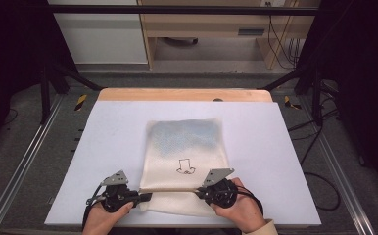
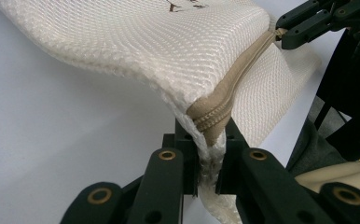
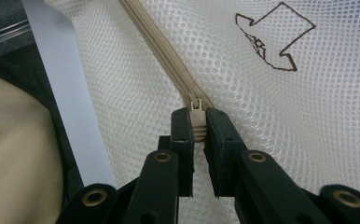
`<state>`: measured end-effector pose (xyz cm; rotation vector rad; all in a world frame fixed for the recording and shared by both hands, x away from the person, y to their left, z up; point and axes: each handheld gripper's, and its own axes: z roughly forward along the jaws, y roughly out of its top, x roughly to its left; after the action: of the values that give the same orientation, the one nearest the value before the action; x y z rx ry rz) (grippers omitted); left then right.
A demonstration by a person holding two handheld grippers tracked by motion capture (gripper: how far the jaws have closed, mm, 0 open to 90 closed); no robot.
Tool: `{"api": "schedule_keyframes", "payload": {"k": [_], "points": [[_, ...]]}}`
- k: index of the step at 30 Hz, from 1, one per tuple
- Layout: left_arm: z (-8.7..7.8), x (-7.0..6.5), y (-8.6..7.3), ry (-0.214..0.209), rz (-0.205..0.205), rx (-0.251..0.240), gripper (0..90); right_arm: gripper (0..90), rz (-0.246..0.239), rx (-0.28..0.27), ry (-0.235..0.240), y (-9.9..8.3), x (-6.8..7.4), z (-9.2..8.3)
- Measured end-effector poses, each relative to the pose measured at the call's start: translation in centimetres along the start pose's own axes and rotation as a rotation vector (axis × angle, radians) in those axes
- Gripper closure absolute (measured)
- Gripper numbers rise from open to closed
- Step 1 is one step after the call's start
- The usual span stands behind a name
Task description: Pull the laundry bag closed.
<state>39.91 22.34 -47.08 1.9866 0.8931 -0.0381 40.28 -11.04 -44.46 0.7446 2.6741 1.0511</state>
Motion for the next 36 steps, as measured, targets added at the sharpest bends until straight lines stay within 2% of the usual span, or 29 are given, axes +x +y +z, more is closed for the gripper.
{"api": "schedule_keyframes", "payload": {"k": [36], "points": [[-0.3,0.1,0.1,0.006,-0.001,-0.011,82.3,82.0,0.084,-0.023,-0.04,-2.3,-1.2,-1.9]]}}
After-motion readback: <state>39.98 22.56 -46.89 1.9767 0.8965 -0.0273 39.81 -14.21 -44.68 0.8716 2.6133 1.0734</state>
